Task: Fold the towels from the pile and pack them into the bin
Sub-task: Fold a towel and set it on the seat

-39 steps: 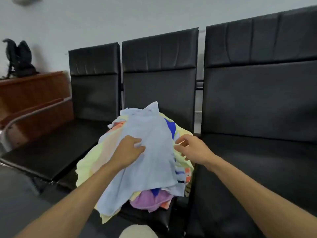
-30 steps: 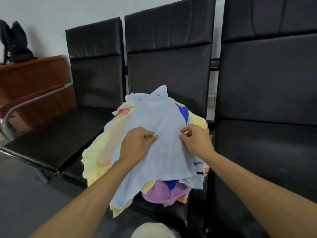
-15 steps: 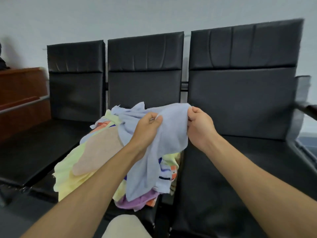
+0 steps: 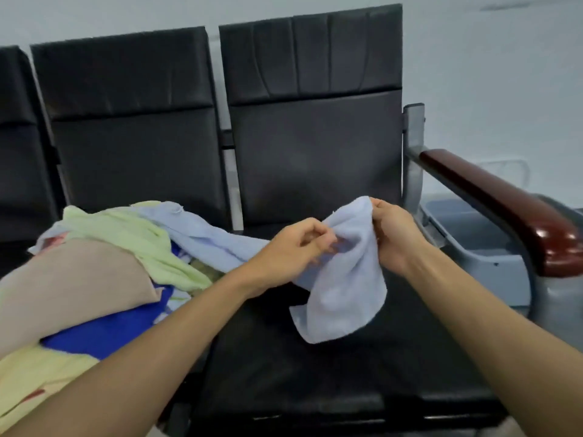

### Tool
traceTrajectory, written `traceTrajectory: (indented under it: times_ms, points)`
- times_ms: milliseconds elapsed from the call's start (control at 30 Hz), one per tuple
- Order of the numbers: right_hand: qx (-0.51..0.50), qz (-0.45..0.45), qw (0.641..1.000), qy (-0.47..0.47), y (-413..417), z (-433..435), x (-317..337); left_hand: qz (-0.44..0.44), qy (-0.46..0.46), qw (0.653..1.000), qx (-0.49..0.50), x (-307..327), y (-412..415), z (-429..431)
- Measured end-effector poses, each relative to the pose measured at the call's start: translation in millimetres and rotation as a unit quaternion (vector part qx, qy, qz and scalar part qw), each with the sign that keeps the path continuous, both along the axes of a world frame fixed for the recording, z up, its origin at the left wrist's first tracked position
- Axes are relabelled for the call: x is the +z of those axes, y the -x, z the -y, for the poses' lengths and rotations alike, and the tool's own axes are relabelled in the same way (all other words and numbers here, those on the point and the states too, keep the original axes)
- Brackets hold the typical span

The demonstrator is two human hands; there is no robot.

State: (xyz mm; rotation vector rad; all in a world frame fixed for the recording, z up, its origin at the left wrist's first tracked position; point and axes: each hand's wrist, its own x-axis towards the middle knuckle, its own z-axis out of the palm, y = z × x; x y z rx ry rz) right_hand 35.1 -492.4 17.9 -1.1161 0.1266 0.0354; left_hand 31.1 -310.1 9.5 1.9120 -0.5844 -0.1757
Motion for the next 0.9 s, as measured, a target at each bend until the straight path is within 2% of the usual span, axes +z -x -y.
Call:
traceTrajectory:
  times_ms: [67,133,200,267,367,467,500,633,733,800,900]
  points:
    - [-0.027,-0.034,0.991,0.128,-4.1,18.1,-25.3,-0.028,-0.012,0.999,-0.009,-22.6,-6.6,-2.9]
    - [-0.017,-0.041,0.957,0.288,-7.5,29.4,-50.3,-0.037,-0.038,0.999,0.008,-47.1,-17.1,-14.4]
    - [0.042,-0.048,0.890,0.452,-10.5,33.9,-69.5,-0.035,-0.063,0.997,0.023,-68.4,-26.5,-26.4]
    - [0.119,-0.045,0.800,0.586,-15.2,34.8,-85.5,-0.015,-0.105,0.994,0.028,-88.2,-33.0,-36.1]
    - [0.171,-0.006,0.720,0.673,-19.1,28.2,-100.8,0.022,-0.206,0.978,0.021,-112.9,-35.3,-50.3]
    - [0.215,0.056,0.630,0.744,-19.9,23.7,-105.6,0.082,-0.335,0.938,-0.032,-119.6,-32.9,-58.7]
    - [0.230,0.065,0.611,0.754,-20.5,23.3,-106.5,0.099,-0.367,0.924,-0.049,-119.6,-32.8,-58.9]
    - [0.300,0.068,0.556,0.772,-15.8,20.7,-116.5,0.141,-0.480,0.860,-0.098,-122.0,-32.6,-57.7]
    - [0.315,0.086,0.534,0.780,-9.0,17.6,-118.4,0.146,-0.490,0.853,-0.100,-121.0,-30.2,-56.1]
    - [0.333,0.097,0.553,0.758,-6.3,13.1,-111.9,0.148,-0.485,0.855,-0.105,-118.6,-27.7,-55.0]
    - [0.356,0.077,0.609,0.704,0.0,7.4,-103.1,0.134,-0.461,0.870,-0.109,-112.9,-22.8,-53.6]
